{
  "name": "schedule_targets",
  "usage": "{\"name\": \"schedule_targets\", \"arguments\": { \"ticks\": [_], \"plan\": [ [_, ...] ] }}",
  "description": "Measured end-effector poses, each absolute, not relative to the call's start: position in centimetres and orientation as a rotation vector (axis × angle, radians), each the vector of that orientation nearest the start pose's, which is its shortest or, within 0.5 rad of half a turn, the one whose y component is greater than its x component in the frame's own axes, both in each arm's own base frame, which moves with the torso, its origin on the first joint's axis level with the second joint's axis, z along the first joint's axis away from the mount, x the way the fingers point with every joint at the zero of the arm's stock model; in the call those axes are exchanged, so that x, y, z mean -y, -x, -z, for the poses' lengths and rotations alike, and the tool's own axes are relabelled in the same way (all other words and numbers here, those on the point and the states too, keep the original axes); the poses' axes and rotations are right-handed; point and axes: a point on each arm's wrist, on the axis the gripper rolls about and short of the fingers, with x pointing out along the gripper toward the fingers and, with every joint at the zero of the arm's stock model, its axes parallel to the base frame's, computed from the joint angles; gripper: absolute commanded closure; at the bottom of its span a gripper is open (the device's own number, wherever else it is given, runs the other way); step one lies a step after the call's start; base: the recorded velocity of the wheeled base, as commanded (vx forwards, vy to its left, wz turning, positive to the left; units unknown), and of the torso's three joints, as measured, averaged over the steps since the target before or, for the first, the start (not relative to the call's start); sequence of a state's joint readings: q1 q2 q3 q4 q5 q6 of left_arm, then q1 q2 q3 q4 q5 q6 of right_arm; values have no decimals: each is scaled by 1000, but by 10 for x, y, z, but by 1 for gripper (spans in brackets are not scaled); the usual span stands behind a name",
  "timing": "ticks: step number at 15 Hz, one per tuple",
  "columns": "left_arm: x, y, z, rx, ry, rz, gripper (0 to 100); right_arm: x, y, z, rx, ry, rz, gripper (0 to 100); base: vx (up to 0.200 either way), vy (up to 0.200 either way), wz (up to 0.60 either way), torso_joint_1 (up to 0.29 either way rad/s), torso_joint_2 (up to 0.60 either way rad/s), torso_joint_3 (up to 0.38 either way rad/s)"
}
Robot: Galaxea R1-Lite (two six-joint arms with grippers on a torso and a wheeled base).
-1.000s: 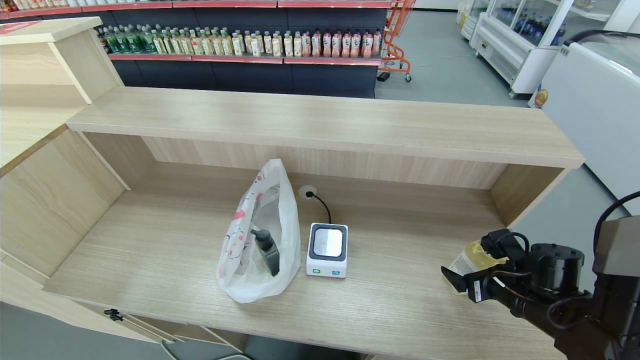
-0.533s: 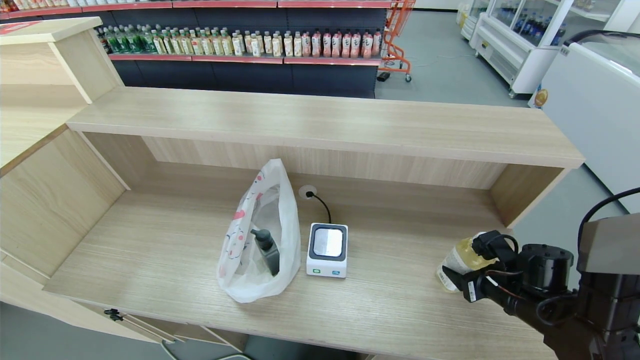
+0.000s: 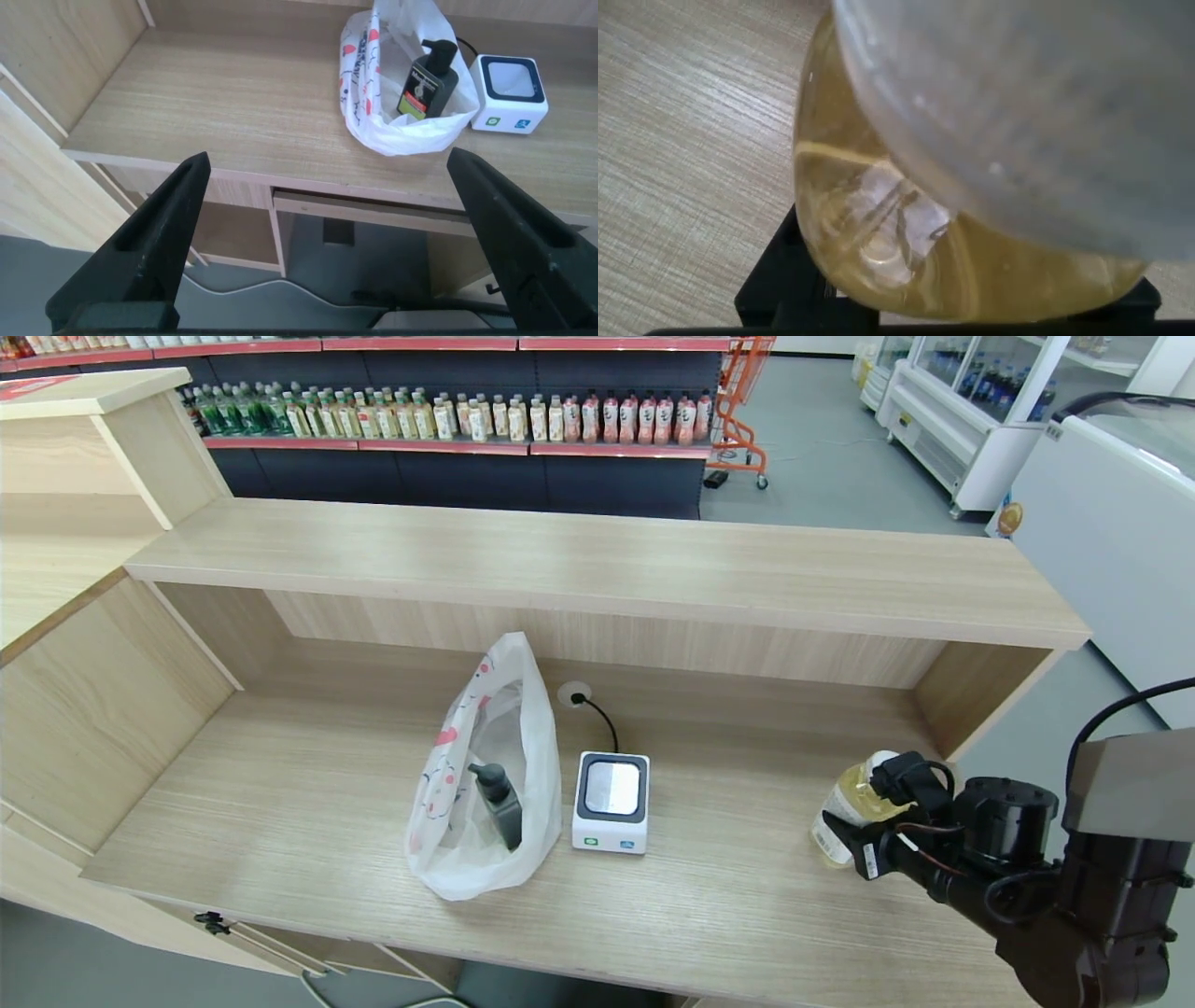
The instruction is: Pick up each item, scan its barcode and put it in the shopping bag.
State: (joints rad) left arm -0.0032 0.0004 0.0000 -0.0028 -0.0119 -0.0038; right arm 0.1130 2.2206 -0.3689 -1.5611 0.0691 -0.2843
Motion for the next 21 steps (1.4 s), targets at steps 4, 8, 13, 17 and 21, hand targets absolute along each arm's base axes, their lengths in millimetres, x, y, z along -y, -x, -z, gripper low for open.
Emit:
{"name": "schedule_targets", "arguments": {
  "ticks": [4, 8, 13, 17, 21],
  "plan": [
    [0, 23, -76, 2, 4, 15, 0, -31, -304, -57, -129, 203, -403, 100, 0, 0, 0, 0, 0, 0],
    [0, 23, -76, 2, 4, 15, 0, -49, -278, -98, -124, -7, -665, 100, 0, 0, 0, 0, 0, 0],
    [0, 23, -76, 2, 4, 15, 0, -98, -237, -123, -195, -93, -902, 100, 0, 0, 0, 0, 0, 0],
    [0, 23, -76, 2, 4, 15, 0, -135, -208, -134, -226, -99, -1013, 100, 0, 0, 0, 0, 0, 0],
    [0, 23, -76, 2, 4, 15, 0, -154, -198, -144, -248, -170, -1053, 100, 0, 0, 0, 0, 0, 0]
  ]
}}
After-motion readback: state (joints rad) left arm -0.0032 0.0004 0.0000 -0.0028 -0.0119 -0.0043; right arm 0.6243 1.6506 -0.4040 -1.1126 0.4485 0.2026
